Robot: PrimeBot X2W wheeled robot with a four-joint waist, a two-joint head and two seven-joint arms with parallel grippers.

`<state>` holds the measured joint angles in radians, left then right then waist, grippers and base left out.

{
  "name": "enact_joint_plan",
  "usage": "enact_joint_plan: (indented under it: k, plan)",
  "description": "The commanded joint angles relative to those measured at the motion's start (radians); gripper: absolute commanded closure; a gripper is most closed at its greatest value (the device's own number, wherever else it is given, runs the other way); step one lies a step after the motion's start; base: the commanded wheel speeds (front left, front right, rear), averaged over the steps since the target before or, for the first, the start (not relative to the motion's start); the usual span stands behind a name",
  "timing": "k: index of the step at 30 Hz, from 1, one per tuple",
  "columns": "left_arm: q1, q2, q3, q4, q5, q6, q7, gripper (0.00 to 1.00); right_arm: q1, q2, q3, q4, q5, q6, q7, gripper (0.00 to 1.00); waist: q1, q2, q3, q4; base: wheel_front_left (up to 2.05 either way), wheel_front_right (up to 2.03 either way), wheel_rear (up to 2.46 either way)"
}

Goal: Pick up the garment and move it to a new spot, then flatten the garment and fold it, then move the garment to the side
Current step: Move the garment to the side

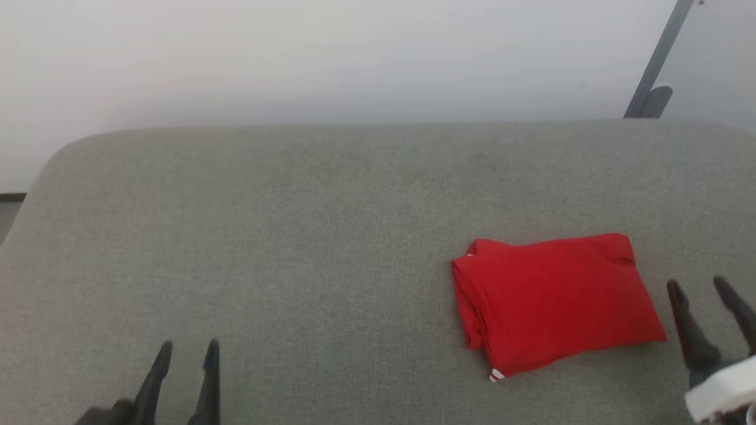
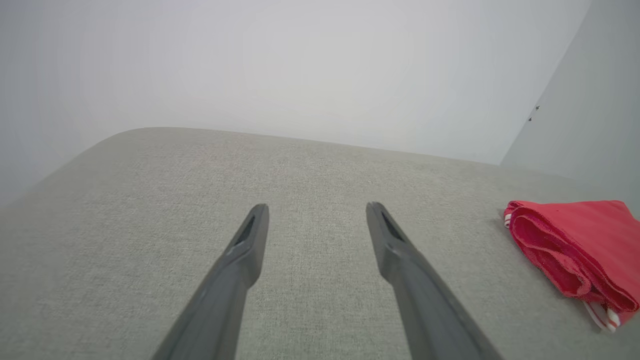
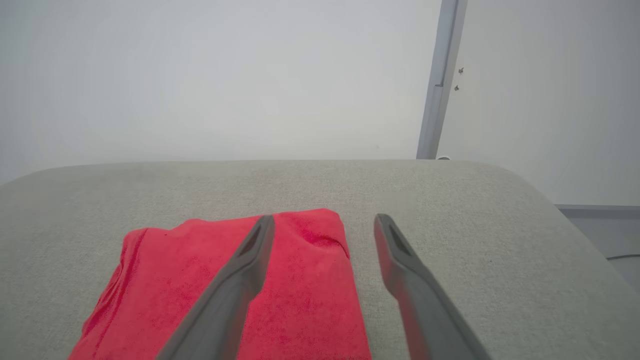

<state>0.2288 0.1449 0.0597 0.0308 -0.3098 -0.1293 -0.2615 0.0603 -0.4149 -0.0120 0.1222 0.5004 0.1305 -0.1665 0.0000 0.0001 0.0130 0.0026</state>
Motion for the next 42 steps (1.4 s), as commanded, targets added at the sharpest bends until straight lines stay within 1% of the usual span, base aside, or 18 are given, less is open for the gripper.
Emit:
enact_joint_plan:
  k: [1, 4, 7, 13, 18, 21, 23, 27, 28, 29, 30, 32, 35, 36, 37, 38, 39, 42]
  plan:
    - [-0.038, 0.007, -0.012, -0.005, -0.011, -0.002, -0.005, 0.00, -0.033, -0.010, -0.005, -0.009, -0.001, 0.000, 0.020, 0.00, 0.0000, -0.0001, 0.018, 0.006, 0.00, 0.00, 0.00]
    - [-0.095, 0.020, -0.034, 0.007, -0.018, -0.002, -0.005, 0.00, -0.089, -0.031, -0.002, -0.012, 0.001, 0.000, 0.074, 0.00, 0.0000, -0.0001, 0.060, 0.015, 0.00, 0.00, 0.00]
    - [-0.165, 0.026, -0.050, 0.012, -0.025, -0.002, -0.005, 0.00, -0.157, -0.067, 0.015, -0.005, 0.011, 0.000, 0.169, 0.00, 0.0000, -0.0001, 0.115, 0.024, 0.00, 0.00, 0.00]
    - [-0.296, 0.032, -0.097, 0.029, -0.031, -0.002, -0.005, 0.00, -0.281, -0.160, 0.079, 0.029, 0.066, 0.000, 0.479, 0.00, 0.0000, -0.0001, 0.229, 0.044, 0.00, 0.00, 0.00]
    - [-0.381, 0.022, -0.126, 0.040, -0.043, -0.002, -0.005, 0.00, -0.314, -0.213, 0.099, 0.037, 0.143, 0.000, 0.740, 0.00, 0.0000, -0.0001, 0.298, 0.072, 0.00, 0.00, 0.00]
    - [-0.416, 0.016, -0.137, 0.041, -0.049, -0.002, -0.005, 0.00, -0.314, -0.221, 0.096, 0.023, 0.175, 0.000, 0.842, 0.00, 0.0000, -0.0001, 0.340, 0.084, 0.00, 0.00, 0.00]
    - [-0.434, 0.015, -0.142, 0.045, -0.049, -0.002, -0.005, 0.00, -0.308, -0.214, 0.107, 0.015, 0.192, 0.001, 0.893, 0.00, 0.0000, -0.0001, 0.364, 0.090, 0.00, 0.00, 0.00]
    - [-0.462, 0.015, -0.145, 0.048, -0.045, -0.002, -0.005, 0.00, -0.290, -0.191, 0.125, 0.005, 0.215, 0.001, 0.960, 0.00, 0.0000, -0.0001, 0.398, 0.096, 0.00, 0.00, 0.00]
    - [-0.465, 0.017, -0.143, 0.048, -0.044, -0.002, -0.005, 0.00, -0.289, -0.186, 0.123, 0.001, 0.216, 0.001, 0.967, 0.21, 0.0000, -0.0001, 0.404, 0.093, 0.00, 0.00, 0.00]
    - [-0.469, 0.017, -0.145, 0.050, -0.043, -0.002, -0.005, 0.00, -0.289, -0.182, 0.118, -0.004, 0.214, 0.001, 0.964, 0.75, 0.0000, -0.0001, 0.407, 0.091, 0.00, 0.00, 0.00]
    - [-0.473, 0.022, -0.144, 0.051, -0.040, -0.002, -0.005, 0.00, -0.293, -0.173, 0.102, -0.007, 0.213, 0.000, 0.953, 1.00, 0.0000, -0.0001, 0.411, 0.086, 0.00, 0.00, 0.00]
    - [-0.481, 0.030, -0.151, 0.053, -0.036, -0.002, -0.005, 0.00, -0.298, -0.172, 0.072, -0.011, 0.203, 0.000, 0.939, 1.00, 0.0000, -0.0001, 0.416, 0.072, 0.00, 0.00, 0.00]
    - [-0.489, 0.044, -0.149, 0.049, -0.024, -0.002, -0.005, 0.00, -0.315, -0.168, -0.006, -0.018, 0.185, -0.003, 0.889, 1.00, 0.0000, -0.0001, 0.424, 0.038, 0.00, 0.00, 0.00]
    - [-0.489, 0.044, -0.149, 0.049, -0.024, -0.002, -0.005, 0.00, -0.315, -0.168, -0.006, -0.018, 0.185, -0.003, 0.889, 1.00, 0.0000, -0.0001, 0.424, 0.038, 0.00, 0.00, 0.00]
    - [-0.493, 0.050, -0.153, 0.046, -0.016, -0.002, -0.005, 0.00, -0.319, -0.167, -0.035, -0.019, 0.179, -0.005, 0.872, 1.00, 0.0000, -0.0001, 0.428, 0.025, 0.00, 0.00, 0.00]
    - [-0.510, 0.060, -0.157, 0.035, -0.003, -0.002, -0.005, 0.00, -0.318, -0.162, -0.092, -0.020, 0.172, -0.004, 0.848, 1.00, 0.0000, -0.0001, 0.438, -0.004, 0.00, 0.00, 0.00]
    - [-0.510, 0.060, -0.157, 0.035, -0.003, -0.002, -0.005, 0.00, -0.318, -0.162, -0.092, -0.020, 0.172, -0.004, 0.848, 1.00, 0.0000, -0.0001, 0.438, -0.004, 0.00, 0.00, 0.00]
    - [-0.538, 0.083, -0.179, 0.023, 0.019, -0.002, -0.005, 0.00, -0.327, -0.155, -0.180, -0.023, 0.154, 0.000, 0.810, 1.00, 0.0000, -0.0001, 0.462, -0.050, 0.00, 0.00, 0.00]
